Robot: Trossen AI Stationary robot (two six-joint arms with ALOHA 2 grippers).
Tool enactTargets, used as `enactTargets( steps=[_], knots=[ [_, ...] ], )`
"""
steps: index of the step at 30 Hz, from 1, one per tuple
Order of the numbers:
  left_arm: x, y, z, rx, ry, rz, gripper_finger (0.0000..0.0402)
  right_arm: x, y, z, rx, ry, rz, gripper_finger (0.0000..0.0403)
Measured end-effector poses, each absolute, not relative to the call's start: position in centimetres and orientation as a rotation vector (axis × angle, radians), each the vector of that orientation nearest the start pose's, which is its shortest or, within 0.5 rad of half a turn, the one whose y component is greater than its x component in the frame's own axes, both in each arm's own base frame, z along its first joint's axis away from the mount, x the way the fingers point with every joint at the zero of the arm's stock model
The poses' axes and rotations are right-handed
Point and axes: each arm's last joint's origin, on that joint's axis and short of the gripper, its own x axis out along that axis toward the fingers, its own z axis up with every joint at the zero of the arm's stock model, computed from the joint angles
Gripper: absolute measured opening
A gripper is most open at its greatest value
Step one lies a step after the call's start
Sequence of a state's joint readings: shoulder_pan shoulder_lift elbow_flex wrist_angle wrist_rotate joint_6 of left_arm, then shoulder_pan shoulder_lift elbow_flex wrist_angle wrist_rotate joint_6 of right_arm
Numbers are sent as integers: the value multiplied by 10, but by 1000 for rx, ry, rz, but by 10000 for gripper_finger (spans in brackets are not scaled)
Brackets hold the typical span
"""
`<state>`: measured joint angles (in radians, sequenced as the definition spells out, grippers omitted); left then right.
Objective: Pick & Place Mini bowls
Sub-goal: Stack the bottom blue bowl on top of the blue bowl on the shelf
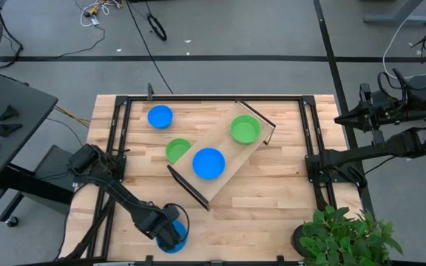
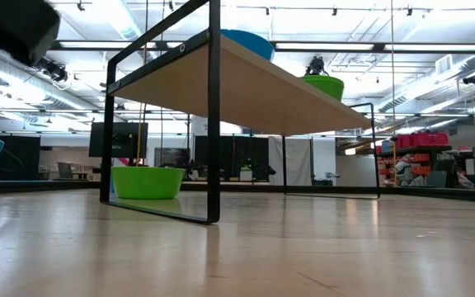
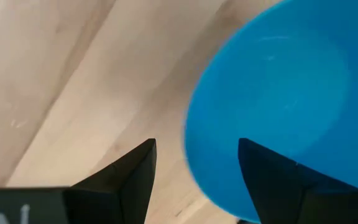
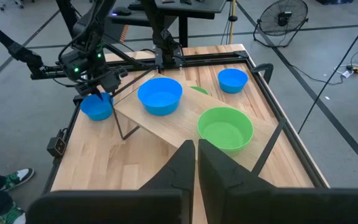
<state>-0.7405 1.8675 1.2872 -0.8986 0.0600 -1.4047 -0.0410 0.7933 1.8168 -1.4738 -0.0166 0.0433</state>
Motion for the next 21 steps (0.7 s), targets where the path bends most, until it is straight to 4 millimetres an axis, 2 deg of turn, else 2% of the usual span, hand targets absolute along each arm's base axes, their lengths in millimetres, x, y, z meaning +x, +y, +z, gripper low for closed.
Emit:
enactTargets(
  steps=[13, 21],
  knots=[
    [239, -245, 171, -654, 1526, 469, 231, -2, 1, 490, 56, 450, -34, 23],
    [238, -241, 185, -718, 1463, 496, 231, -2, 1, 490, 56, 450, -34, 23]
  ],
)
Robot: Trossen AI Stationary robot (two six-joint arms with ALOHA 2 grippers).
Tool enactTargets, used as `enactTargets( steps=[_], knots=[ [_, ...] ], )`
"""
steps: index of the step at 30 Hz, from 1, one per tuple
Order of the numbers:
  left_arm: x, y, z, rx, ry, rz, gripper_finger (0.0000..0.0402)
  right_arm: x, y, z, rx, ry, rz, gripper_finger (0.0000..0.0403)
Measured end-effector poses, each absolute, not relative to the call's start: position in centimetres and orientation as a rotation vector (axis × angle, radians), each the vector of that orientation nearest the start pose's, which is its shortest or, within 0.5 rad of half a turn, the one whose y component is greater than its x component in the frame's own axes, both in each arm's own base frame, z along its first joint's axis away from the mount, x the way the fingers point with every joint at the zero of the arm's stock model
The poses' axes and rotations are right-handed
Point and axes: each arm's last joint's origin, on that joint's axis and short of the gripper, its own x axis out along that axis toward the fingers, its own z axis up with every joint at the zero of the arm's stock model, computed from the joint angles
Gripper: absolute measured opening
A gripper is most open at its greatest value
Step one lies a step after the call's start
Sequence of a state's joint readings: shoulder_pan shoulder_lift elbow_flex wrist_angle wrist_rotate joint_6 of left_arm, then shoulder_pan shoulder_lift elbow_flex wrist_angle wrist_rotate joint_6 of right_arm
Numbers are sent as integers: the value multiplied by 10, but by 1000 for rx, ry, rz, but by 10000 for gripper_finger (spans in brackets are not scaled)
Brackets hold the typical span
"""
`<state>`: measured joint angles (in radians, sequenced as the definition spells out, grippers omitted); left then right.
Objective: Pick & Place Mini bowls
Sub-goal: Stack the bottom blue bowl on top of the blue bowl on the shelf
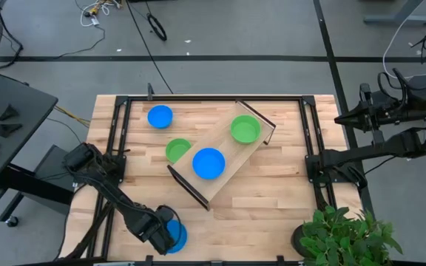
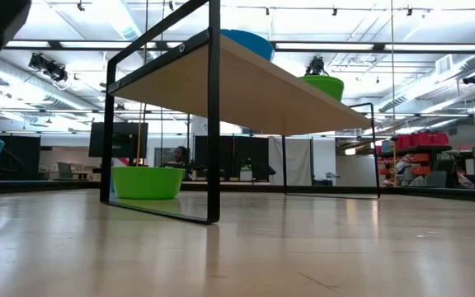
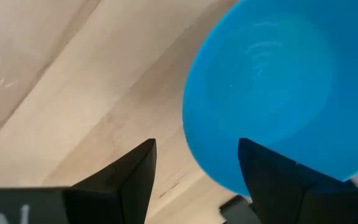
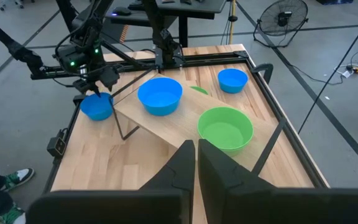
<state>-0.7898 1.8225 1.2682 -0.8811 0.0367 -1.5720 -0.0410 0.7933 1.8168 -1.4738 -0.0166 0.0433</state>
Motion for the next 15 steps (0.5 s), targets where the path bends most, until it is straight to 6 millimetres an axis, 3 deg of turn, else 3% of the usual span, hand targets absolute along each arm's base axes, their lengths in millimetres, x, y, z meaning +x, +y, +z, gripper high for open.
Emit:
enactTargets(
  steps=[15],
  knots=[
    [238, -241, 187, -841, 1422, 610, 231, -2, 1, 490, 56, 450, -34, 23]
  ],
)
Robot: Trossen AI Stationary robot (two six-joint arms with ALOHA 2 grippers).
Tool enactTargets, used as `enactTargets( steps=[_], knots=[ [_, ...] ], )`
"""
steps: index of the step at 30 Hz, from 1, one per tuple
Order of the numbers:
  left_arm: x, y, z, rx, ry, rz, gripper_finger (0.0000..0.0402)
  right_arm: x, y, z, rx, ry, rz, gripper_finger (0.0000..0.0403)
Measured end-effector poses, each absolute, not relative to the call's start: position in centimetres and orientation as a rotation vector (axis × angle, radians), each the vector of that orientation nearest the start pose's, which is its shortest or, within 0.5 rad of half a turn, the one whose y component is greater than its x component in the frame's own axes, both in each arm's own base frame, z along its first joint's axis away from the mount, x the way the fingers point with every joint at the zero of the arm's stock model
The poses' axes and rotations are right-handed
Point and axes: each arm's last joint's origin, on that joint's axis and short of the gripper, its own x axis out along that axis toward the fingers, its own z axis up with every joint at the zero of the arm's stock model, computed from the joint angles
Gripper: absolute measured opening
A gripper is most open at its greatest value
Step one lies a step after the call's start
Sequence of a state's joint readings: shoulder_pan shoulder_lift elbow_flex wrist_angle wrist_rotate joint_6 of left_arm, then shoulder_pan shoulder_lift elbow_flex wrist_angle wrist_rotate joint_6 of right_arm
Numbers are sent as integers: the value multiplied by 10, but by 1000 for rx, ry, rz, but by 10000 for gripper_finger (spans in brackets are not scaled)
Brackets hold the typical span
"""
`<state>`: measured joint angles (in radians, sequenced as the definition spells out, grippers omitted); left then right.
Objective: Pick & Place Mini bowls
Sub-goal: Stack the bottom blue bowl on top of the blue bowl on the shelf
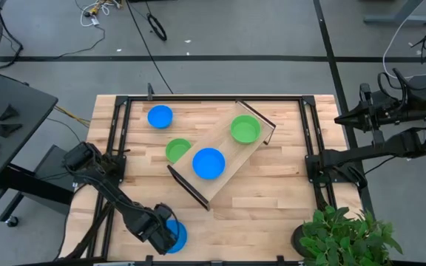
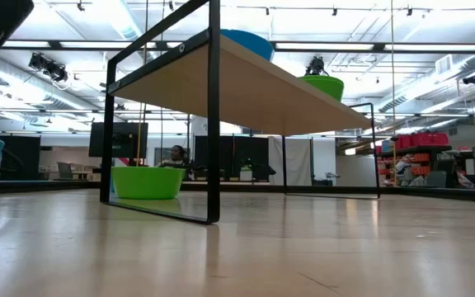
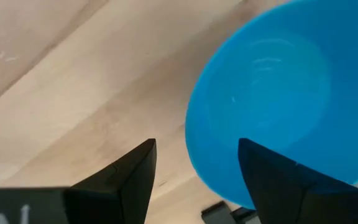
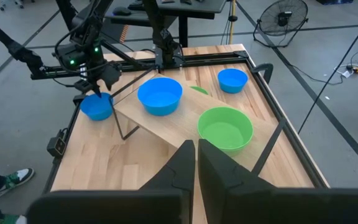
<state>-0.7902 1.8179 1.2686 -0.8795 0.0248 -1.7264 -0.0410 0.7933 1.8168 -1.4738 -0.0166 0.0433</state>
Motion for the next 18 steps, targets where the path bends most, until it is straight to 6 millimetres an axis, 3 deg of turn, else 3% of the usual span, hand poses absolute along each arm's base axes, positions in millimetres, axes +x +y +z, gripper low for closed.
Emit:
enactTargets(
  steps=[18],
  knots=[
    [238, -241, 187, -948, 1364, 726, 231, -2, 1, 490, 56, 450, -34, 23]
  ],
)
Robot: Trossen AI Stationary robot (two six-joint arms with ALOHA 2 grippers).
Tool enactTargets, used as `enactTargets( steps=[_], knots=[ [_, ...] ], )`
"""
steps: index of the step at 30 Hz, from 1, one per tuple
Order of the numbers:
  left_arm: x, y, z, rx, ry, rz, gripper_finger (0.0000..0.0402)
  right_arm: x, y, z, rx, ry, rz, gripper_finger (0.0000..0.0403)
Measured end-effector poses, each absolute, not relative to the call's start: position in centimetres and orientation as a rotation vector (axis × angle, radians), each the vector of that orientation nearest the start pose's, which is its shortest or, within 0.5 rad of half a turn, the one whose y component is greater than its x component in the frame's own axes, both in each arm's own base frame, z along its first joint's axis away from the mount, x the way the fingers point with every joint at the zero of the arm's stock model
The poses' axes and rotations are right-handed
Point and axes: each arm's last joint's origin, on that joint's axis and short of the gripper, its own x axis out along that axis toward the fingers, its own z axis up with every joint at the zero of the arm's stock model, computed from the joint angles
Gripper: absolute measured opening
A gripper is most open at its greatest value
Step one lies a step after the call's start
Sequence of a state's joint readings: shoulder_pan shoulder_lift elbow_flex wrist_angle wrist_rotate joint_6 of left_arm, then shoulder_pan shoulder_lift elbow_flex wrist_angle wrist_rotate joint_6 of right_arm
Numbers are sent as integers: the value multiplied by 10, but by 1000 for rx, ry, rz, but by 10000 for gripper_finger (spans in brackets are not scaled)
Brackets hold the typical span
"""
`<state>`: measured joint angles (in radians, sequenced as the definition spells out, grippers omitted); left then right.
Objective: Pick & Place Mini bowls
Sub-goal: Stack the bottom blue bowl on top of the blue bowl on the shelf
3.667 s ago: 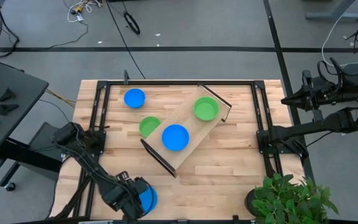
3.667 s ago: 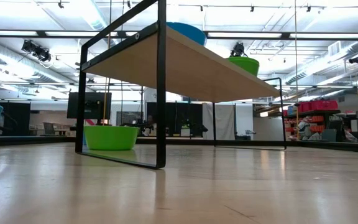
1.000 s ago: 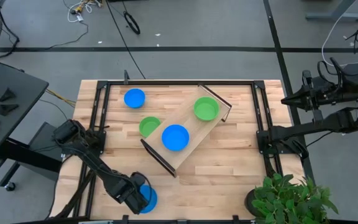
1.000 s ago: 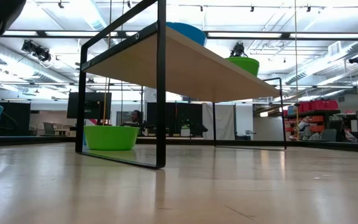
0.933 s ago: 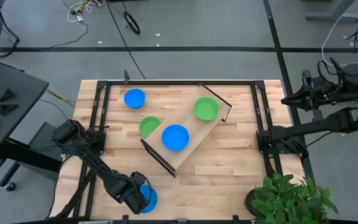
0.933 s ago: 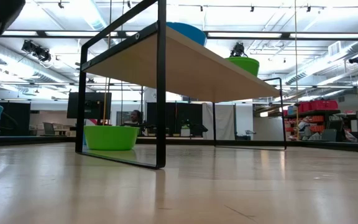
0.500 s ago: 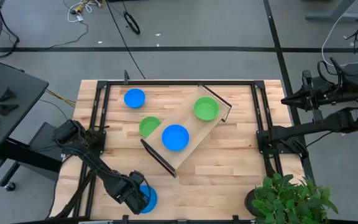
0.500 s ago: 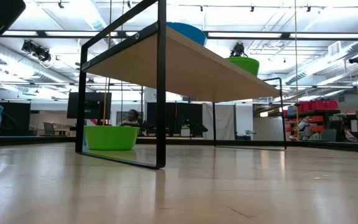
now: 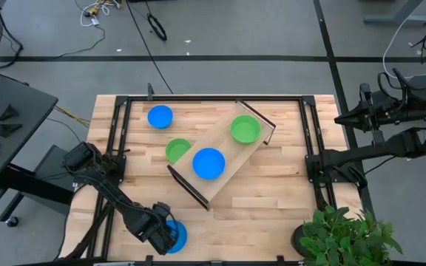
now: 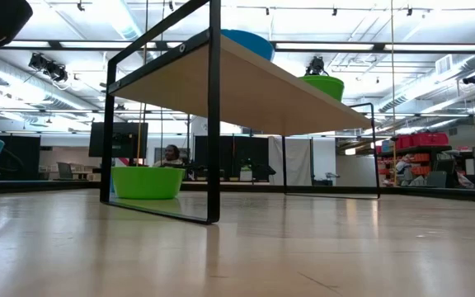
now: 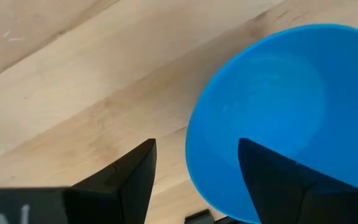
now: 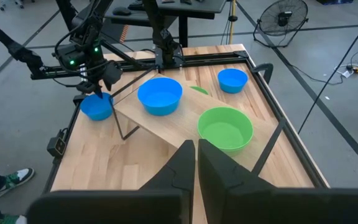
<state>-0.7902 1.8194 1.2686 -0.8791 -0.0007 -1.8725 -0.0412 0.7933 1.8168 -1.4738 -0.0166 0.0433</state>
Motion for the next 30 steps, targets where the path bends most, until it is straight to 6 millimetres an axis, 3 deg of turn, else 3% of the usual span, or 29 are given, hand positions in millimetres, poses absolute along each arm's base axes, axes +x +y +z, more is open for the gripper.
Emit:
enactTargets(
  steps=[6, 16, 22, 30],
  knots=[
    [239, -240, 187, -957, 1357, 729, 225, -2, 1, 490, 56, 450, -34, 23],
    [240, -241, 182, -949, 1358, 742, 169, -2, 1, 490, 56, 450, -34, 23],
    [243, -245, 171, -942, 1390, 745, 163, -2, 1, 490, 56, 450, -34, 23],
    [244, -245, 172, -951, 1393, 733, 163, -2, 1, 490, 56, 449, -34, 23]
  ],
)
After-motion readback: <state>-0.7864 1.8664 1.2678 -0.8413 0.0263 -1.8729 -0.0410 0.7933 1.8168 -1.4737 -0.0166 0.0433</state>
